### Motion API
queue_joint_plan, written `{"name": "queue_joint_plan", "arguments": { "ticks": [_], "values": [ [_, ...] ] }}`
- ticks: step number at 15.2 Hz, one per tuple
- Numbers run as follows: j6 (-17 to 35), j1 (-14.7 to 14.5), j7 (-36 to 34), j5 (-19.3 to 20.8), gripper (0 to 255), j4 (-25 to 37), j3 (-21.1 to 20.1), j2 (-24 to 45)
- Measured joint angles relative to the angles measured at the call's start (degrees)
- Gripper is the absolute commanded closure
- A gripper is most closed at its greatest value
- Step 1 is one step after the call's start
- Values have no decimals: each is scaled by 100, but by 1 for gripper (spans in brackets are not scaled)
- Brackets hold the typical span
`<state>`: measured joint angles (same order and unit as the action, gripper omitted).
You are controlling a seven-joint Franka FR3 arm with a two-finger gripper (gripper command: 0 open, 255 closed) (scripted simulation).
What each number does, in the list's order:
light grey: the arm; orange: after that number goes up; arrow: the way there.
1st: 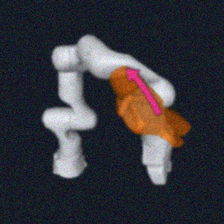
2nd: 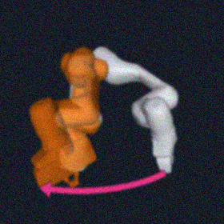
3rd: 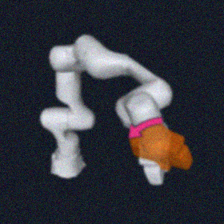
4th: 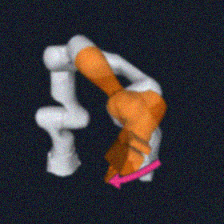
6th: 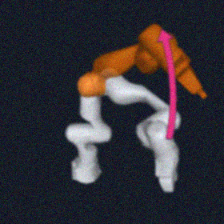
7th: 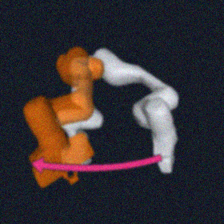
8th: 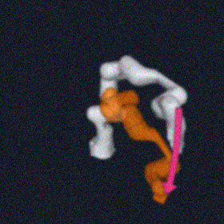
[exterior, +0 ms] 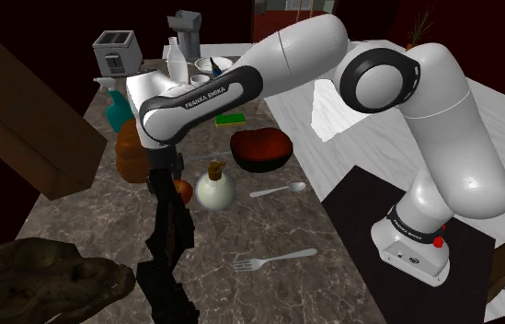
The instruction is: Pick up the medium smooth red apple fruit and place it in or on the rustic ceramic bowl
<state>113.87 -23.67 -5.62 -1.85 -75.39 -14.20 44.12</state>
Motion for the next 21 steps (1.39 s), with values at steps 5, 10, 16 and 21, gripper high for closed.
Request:
{"name": "queue_joint_plan", "arguments": {
  "ticks": [5, 10, 16, 21],
  "values": [
    [-295, 6, -33, -14, 255, 151, -17, -148],
    [-562, 8, -72, -30, 255, 281, -35, -290],
    [-954, 9, -109, -40, 255, 571, -49, -397],
    [-1302, -8, -162, -48, 255, 842, -64, -482]
  ]
}}
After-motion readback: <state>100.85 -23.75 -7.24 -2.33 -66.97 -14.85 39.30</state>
